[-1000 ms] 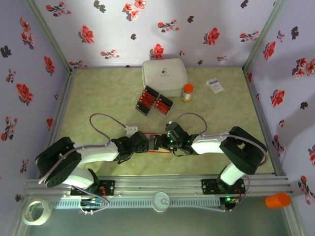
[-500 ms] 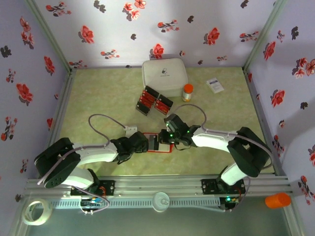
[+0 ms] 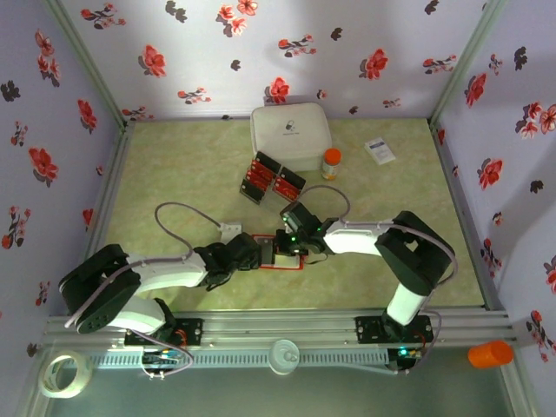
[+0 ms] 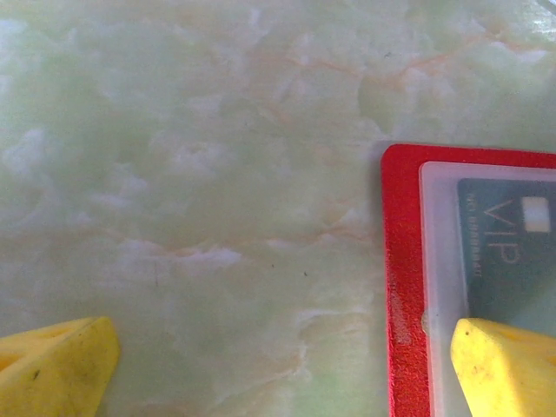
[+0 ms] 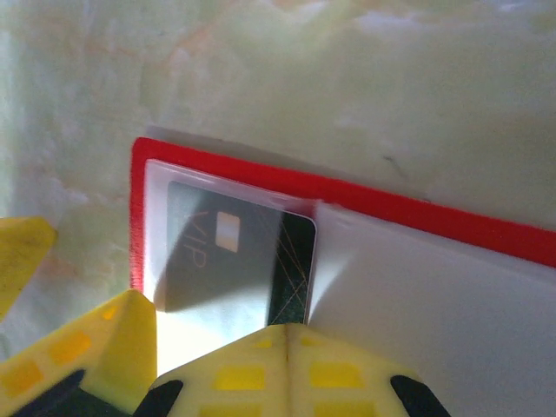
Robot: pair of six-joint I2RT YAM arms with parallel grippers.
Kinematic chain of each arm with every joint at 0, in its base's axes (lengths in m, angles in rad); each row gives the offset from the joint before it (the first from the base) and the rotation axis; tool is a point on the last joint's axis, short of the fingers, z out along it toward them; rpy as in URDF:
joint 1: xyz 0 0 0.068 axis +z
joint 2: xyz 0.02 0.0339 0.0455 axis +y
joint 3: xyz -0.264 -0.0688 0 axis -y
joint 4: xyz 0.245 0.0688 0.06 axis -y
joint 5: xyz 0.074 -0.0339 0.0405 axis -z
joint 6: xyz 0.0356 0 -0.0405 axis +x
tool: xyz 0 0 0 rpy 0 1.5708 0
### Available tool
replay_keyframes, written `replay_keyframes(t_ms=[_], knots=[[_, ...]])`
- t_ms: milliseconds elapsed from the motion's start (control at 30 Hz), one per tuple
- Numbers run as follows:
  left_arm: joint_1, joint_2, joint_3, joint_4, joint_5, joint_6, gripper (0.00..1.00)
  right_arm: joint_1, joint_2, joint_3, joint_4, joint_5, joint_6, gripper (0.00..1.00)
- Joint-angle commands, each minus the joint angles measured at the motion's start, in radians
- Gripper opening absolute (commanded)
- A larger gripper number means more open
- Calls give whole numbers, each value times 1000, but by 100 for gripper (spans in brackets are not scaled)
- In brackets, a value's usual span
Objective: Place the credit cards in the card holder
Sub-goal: Insert the credit card into the card slot.
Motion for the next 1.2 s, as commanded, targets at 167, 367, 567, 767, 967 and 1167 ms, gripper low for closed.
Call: replay_keyframes(t_ms=[167, 367, 567, 767, 967, 1167], knots=[[2, -21, -16, -130, 2, -33, 100, 22, 60, 48, -55, -9, 3, 3], [19, -137, 47, -298, 1, -44, 100, 24, 80, 77, -67, -14, 21, 3], [95, -266, 61, -406, 20, -60, 100, 23, 79, 103, -103, -7, 2, 5], [186, -308, 79, -398, 74, -1, 100, 25, 63, 125, -178, 5, -50, 9], [194, -255, 151, -386, 102, 33, 100, 23, 46, 124, -196, -25, -82, 14], [194, -185, 234, -429, 118, 51, 100, 19, 44, 158, -215, -62, -114, 20]])
